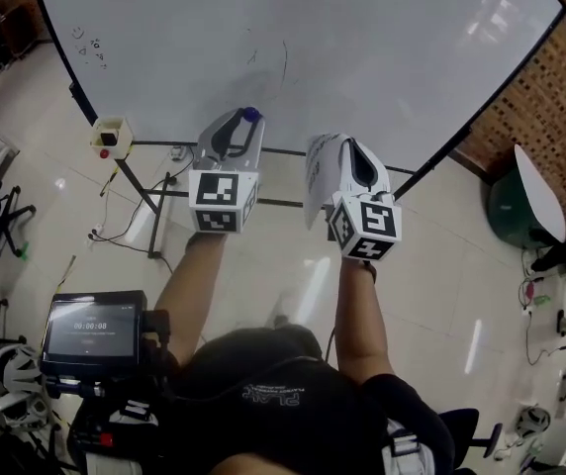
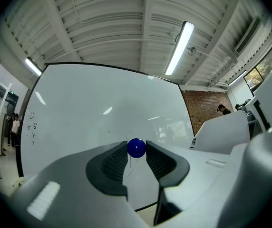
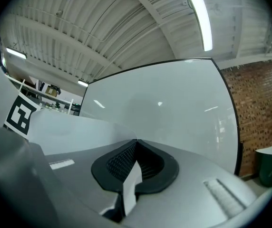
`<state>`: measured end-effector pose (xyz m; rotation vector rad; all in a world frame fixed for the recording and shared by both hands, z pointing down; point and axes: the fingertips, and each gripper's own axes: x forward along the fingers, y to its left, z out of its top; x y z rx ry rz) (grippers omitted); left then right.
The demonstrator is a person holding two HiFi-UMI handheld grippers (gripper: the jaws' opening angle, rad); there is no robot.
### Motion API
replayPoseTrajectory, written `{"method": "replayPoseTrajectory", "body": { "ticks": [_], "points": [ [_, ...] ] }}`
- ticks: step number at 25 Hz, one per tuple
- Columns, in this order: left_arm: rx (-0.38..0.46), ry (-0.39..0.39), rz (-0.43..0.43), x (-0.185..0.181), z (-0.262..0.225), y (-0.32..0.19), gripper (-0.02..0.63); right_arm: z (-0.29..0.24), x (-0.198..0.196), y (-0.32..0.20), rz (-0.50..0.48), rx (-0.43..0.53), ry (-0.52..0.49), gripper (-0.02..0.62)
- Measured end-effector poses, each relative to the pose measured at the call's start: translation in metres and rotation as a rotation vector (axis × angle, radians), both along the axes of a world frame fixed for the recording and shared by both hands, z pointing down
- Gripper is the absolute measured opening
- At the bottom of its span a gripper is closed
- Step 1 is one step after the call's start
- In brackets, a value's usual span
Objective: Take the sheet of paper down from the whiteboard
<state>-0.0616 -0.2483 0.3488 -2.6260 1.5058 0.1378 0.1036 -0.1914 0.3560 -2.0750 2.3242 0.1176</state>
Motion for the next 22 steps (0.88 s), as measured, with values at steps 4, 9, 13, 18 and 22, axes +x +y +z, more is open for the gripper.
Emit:
{"method": "replayPoseTrajectory", "body": {
  "ticks": [4, 9, 13, 18, 22],
  "points": [
    [-0.012, 0.002, 0.015, 0.009, 0.016, 0.008, 0.123, 0.011, -0.002, 0.008, 0.011, -0.011, -0.002, 0.014],
    [-0.011, -0.005, 0.023, 0.013, 0.023, 0.011, 0.123, 0.017, -0.005, 0.008, 0.006, -0.009, -0.022, 0.014],
    [-0.013, -0.011, 0.016, 0.011, 0.025, 0.011, 0.123, 0.020, -0.008, 0.003, 0.011, -0.022, -0.010, 0.012],
    [-0.016, -0.016, 0.000, 0.005, 0.024, 0.014, 0.123, 0.022, -0.015, 0.005, 0.009, -0.036, 0.006, 0.012],
    [-0.015, -0.023, 0.001, 0.007, 0.022, 0.014, 0.123, 0.025, -0.014, 0.002, 0.021, -0.033, 0.010, 0.012]
  ]
}}
